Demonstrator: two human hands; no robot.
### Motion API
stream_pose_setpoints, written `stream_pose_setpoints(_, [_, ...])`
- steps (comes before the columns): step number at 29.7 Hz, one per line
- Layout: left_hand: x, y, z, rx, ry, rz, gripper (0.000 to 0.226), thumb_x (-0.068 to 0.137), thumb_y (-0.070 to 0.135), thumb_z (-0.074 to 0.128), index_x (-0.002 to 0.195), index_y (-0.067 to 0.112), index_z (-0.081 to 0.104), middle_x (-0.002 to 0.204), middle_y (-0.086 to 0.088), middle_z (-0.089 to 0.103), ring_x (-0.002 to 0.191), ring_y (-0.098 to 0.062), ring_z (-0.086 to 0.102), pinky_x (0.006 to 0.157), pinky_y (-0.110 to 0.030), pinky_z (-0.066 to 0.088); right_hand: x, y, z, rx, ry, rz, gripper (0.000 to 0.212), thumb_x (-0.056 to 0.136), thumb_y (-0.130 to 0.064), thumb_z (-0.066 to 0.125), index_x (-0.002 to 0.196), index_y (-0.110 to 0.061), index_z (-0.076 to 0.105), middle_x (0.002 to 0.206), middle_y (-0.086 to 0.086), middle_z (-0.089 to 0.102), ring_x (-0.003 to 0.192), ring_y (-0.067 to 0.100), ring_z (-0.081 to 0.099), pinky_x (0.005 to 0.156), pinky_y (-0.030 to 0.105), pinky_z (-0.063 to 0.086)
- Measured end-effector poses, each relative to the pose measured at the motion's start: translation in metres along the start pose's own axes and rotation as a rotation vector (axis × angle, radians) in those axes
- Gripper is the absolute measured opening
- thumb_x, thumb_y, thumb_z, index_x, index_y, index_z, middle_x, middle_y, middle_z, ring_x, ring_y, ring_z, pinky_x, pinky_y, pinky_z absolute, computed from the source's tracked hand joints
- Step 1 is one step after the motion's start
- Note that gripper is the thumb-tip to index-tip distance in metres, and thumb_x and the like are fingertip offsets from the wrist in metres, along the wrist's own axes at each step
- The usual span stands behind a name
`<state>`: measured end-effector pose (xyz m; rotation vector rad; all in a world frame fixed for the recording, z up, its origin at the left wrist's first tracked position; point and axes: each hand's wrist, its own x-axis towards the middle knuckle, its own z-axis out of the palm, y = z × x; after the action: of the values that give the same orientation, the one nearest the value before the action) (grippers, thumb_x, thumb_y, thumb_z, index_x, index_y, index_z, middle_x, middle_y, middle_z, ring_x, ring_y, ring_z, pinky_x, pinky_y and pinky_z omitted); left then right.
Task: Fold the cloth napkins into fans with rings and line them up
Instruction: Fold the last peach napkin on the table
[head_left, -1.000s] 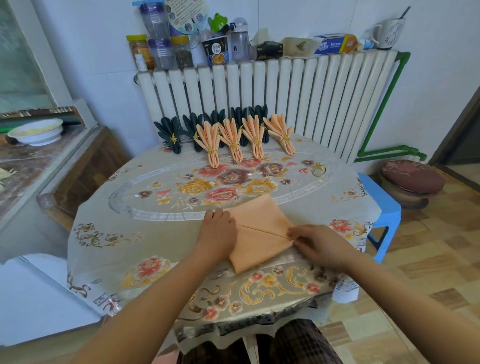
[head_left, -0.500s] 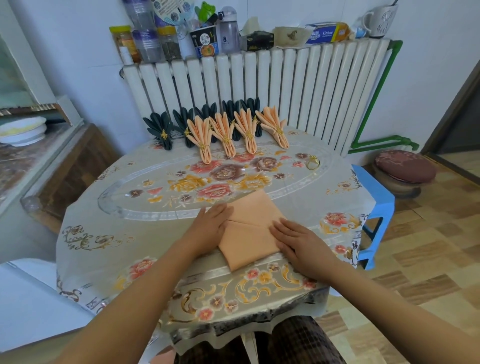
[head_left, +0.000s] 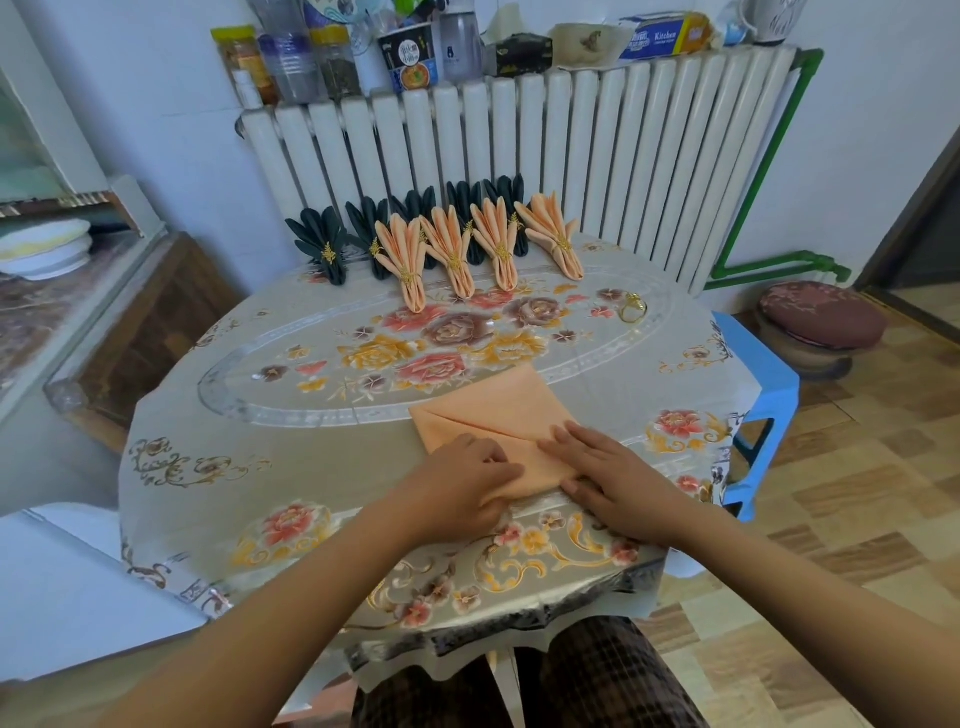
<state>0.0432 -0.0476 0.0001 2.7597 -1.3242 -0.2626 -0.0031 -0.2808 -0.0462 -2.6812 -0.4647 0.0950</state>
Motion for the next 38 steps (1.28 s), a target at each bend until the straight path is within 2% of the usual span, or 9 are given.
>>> stream_pose_setpoints(2, [0.000,0.002,-0.007,0.022,-0.072,-0.008,0.053,0.095,0.026,0.050,0.146,0.028,0.036,0.142,0.002,0.044,0.125,-0.019,0.039,0.104,-0.031,0.033,-0.002,-0.004,-0.003,0.081,0.034,0.024,0.047,0.094,-0.048,0.043,0.138,-0.031,0.038,0.154,-0.012,0.018,0.143,0.003,0.007,0.114,0.022,0.014])
stream_pose_setpoints(6, [0.002,0.004,-0.015,0.016,-0.112,-0.066,0.060,0.094,0.013,0.050,0.148,0.029,0.027,0.143,0.004,0.044,0.126,-0.018,0.043,0.101,-0.030,0.038,-0.002,-0.006,-0.005,0.063,0.113,0.019,0.042,0.092,-0.038,0.056,0.127,-0.015,0.052,0.145,-0.002,0.042,0.141,0.011,0.024,0.113,0.030,0.028])
stream_pose_setpoints(11, [-0.007,-0.017,-0.006,-0.305,0.196,-0.111,0.007,0.094,0.025,0.057,0.096,0.018,0.055,0.083,0.010,0.059,0.072,-0.010,0.053,0.062,-0.025,0.039,0.001,-0.007,-0.006,0.081,0.217,0.042,0.033,0.092,-0.034,0.056,0.117,-0.012,0.060,0.127,-0.001,0.060,0.123,0.015,0.050,0.095,0.025,0.040])
stream_pose_setpoints(14, [-0.003,-0.024,0.001,-0.405,0.348,-0.219,0.017,0.094,0.029,0.057,0.080,0.021,0.054,0.064,0.015,0.049,0.059,-0.001,0.045,0.053,-0.017,0.028,0.001,-0.008,-0.009,0.203,0.280,0.121,0.013,0.091,-0.033,0.058,0.093,-0.021,0.059,0.113,-0.009,0.067,0.095,0.011,0.062,0.075,0.027,0.049])
stream_pose_setpoints(16, [0.006,-0.022,0.001,-0.401,0.352,-0.308,0.021,0.097,0.035,0.050,0.087,0.018,0.058,0.068,0.010,0.052,0.062,-0.007,0.047,0.053,-0.019,0.029,0.001,-0.008,-0.010,0.260,0.341,0.156,0.009,0.090,-0.031,0.062,0.089,-0.021,0.061,0.090,-0.009,0.069,0.072,0.004,0.060,0.059,0.021,0.043])
stream_pose_setpoints(18, [0.014,-0.021,0.000,-0.390,0.327,-0.415,0.025,0.099,0.037,0.045,0.098,0.016,0.058,0.078,0.005,0.054,0.072,-0.014,0.049,0.058,-0.027,0.033,0.002,-0.010,-0.010,0.303,0.389,0.179,0.004,0.088,-0.026,0.065,0.090,-0.022,0.065,0.080,-0.009,0.065,0.068,0.001,0.056,0.056,0.011,0.037])
stream_pose_setpoints(24, [0.031,-0.015,0.006,-0.384,0.337,-0.533,0.017,0.098,0.032,0.049,0.096,0.015,0.047,0.089,0.002,0.049,0.080,-0.018,0.048,0.064,-0.031,0.033,0.006,-0.011,-0.008,0.300,0.417,0.261,0.006,0.084,-0.017,0.069,0.087,-0.013,0.071,0.090,0.001,0.065,0.081,0.014,0.059,0.067,0.005,0.038])
stream_pose_setpoints(33, [0.037,-0.008,0.021,-0.301,0.459,-0.596,0.016,0.097,0.031,0.048,0.101,0.015,0.050,0.101,0.000,0.055,0.091,-0.020,0.051,0.069,-0.033,0.037,0.009,-0.016,-0.012,0.269,0.337,0.302,0.007,0.084,-0.008,0.064,0.088,-0.013,0.069,0.082,0.000,0.055,0.075,0.013,0.050,0.062,0.006,0.034])
stream_pose_setpoints(38, [0.037,-0.013,0.032,-0.121,0.559,-0.561,0.032,0.090,0.030,0.059,0.120,0.020,0.056,0.121,-0.003,0.050,0.117,-0.025,0.041,0.097,-0.035,0.023,0.012,-0.018,-0.012,0.286,0.297,0.291,0.016,0.087,-0.003,0.059,0.095,-0.014,0.069,0.085,0.003,0.050,0.076,0.012,0.046,0.063,0.008,0.032])
